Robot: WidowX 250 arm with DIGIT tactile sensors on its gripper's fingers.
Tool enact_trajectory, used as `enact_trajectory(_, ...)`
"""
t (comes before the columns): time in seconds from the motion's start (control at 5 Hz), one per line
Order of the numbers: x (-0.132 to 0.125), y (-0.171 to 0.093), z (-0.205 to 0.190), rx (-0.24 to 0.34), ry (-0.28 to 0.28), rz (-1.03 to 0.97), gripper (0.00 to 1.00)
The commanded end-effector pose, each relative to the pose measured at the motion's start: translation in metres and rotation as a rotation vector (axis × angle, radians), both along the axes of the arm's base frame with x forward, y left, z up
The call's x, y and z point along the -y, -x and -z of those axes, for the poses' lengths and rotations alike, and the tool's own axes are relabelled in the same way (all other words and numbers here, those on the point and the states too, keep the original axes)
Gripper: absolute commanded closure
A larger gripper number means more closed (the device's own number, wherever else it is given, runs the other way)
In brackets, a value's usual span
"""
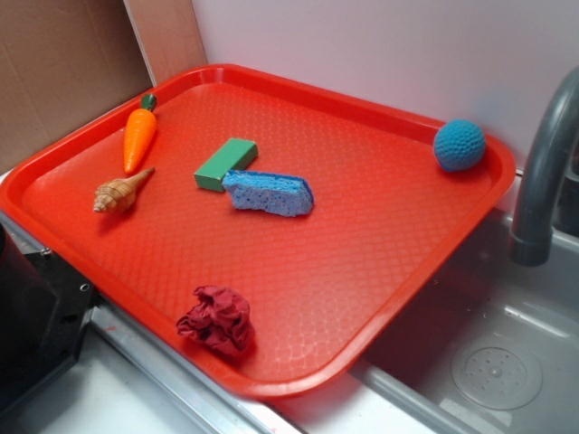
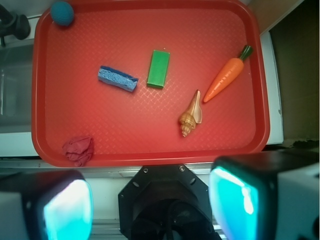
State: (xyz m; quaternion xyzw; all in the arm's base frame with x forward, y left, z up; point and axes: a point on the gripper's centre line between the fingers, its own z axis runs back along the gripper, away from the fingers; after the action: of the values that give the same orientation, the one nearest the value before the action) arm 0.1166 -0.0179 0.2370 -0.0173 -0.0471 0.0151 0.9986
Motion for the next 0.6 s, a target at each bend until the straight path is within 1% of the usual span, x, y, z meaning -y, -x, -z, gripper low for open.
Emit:
enact_trajectory(0.0, 0.0, 0.0, 0.0, 0.0, 0.0, 0.0, 0.0)
enact_trajectory(0.2, -0.037, -0.009, 0.036, -0.068, 0.0, -0.142, 0.0)
enact_trajectory(0.4, -0.078, -0.006, 0.05, -0.031, 0.085, -0.388, 0.0)
